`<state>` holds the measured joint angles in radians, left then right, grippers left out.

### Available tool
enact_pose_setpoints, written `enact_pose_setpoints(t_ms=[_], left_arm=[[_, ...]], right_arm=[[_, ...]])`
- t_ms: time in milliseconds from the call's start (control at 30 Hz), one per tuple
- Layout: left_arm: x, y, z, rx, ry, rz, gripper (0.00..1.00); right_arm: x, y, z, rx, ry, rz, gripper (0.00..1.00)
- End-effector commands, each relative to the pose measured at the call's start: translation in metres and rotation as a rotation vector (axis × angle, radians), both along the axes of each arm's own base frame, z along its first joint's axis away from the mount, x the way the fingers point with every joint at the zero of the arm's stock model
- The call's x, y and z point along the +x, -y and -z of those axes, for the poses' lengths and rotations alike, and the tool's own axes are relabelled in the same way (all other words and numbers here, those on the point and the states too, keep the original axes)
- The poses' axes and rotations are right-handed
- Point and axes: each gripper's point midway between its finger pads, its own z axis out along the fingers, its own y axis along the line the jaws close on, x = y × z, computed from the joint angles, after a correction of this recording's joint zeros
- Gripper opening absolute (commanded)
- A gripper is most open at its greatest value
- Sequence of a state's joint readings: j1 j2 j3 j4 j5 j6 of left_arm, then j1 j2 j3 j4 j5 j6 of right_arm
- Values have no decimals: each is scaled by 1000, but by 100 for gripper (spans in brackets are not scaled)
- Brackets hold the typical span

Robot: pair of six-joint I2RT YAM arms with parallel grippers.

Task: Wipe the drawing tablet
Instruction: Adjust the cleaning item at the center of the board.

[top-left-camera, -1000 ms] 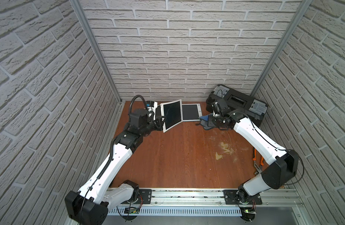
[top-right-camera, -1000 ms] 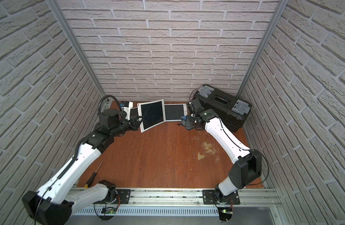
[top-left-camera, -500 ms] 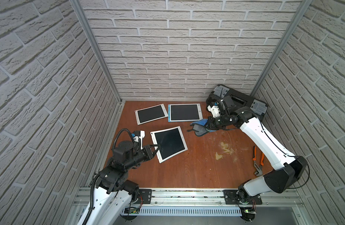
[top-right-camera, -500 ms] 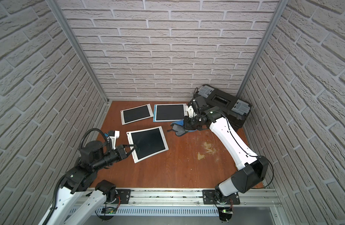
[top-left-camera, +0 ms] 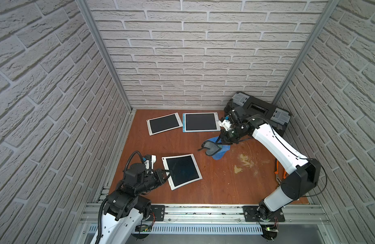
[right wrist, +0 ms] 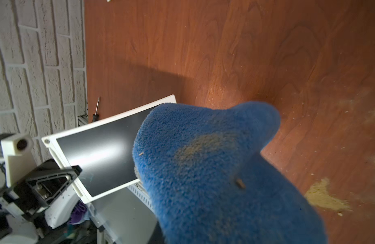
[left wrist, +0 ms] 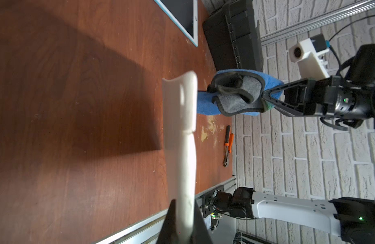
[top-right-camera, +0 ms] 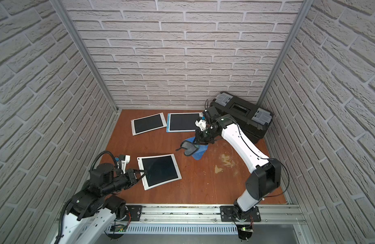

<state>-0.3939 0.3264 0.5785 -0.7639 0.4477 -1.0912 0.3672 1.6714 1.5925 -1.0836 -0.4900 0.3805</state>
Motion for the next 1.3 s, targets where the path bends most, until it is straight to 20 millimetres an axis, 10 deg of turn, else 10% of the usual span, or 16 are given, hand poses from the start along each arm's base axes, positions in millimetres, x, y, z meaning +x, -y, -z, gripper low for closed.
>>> enact_pose_setpoints(t_ms=[0, 167, 367, 533, 867, 1267], left_arm=[[12, 3, 0, 21, 34, 6, 0], [24, 4, 6, 68, 51, 12, 0], [39, 2, -1, 186, 87, 63, 0], [50, -23, -9, 266, 93, 12, 0], [56, -30, -10, 162, 69, -37, 0], [51, -32, -8, 151, 77, -59, 0]], right_arm=[[23, 3, 31, 25, -58, 17, 39], [35, 17, 15, -93, 95, 36, 86], [19, 19, 31, -188, 96, 37, 85], [-19, -21, 65, -284, 69, -67, 72], [-43, -54, 122, -578, 145, 21, 27], [-10, -37, 147, -780, 240, 153, 57]])
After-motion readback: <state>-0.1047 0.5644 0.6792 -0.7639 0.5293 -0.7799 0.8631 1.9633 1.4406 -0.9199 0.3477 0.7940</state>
